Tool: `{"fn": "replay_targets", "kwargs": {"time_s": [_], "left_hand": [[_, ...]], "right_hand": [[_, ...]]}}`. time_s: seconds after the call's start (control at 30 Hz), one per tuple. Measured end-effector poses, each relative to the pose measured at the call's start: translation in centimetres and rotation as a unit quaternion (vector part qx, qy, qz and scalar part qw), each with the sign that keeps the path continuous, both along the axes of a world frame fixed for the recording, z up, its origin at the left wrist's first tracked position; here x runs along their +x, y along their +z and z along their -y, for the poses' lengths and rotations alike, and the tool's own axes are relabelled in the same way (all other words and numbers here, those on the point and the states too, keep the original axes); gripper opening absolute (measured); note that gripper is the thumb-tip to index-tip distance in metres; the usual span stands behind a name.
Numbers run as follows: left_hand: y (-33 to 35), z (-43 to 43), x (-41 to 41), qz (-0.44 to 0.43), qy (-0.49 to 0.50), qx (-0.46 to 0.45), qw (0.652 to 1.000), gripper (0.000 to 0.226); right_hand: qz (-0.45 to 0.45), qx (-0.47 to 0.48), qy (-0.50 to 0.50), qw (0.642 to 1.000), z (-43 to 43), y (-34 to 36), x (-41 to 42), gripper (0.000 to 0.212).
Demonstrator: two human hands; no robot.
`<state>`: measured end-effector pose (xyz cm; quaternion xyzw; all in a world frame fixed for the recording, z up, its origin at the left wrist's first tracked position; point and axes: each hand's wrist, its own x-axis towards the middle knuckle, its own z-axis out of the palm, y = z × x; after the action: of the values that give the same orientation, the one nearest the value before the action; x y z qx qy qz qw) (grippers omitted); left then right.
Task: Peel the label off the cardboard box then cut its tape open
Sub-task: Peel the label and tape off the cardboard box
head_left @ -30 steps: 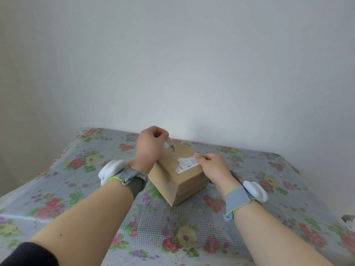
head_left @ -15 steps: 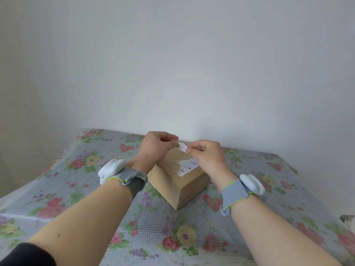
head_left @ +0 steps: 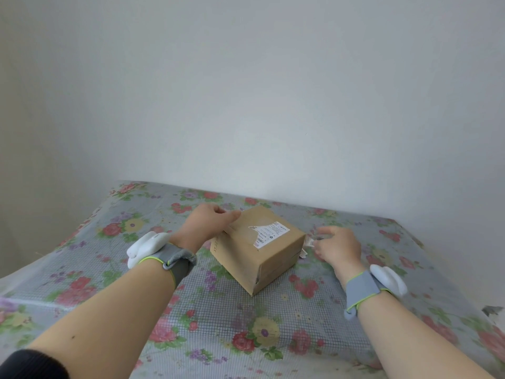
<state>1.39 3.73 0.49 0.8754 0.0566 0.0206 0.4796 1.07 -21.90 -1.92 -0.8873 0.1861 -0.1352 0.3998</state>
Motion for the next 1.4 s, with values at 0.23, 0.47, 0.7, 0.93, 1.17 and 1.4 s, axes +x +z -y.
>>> {"fn": "replay_targets", "kwargs": {"time_s": [0.23,0.47,0.7,0.93,1.17,1.4], "left_hand": [[0.2,-0.5,-0.1,-0.046,-0.041,0.018,0.998,0.045],[0.0,-1.0,0.2,-0.012,-0.019,0.001,1.0,0.033],[-0.9,-0.9,0.0,-0.017,-0.018,-0.042,0.999,0.038],[-0.5,-1.2,0.1,0.015,-0.003,-0.057,0.998,0.024],[-0.2,-1.4,0.1,0.026,0.004,-0.058,0.998,0.02],[-0.7,-1.1,0.2,0.026,0.005,-0.058,0.998,0.019]], "right_hand": [[-0.044,-0.066,0.033,0.996,0.2,-1.3,-0.3,0.018],[-0.047,-0.146,0.039,0.987,-0.1,-1.9,-0.6,0.01],[-0.032,-0.173,0.034,0.984,-0.5,-2.0,-0.7,0.014],[0.004,-0.141,0.021,0.99,-0.3,-1.3,-0.6,0.011],[0.083,-0.089,0.021,0.992,-1.3,0.6,-0.7,0.008],[0.112,-0.027,0.189,0.975,-5.2,3.0,-0.8,0.012]]}}
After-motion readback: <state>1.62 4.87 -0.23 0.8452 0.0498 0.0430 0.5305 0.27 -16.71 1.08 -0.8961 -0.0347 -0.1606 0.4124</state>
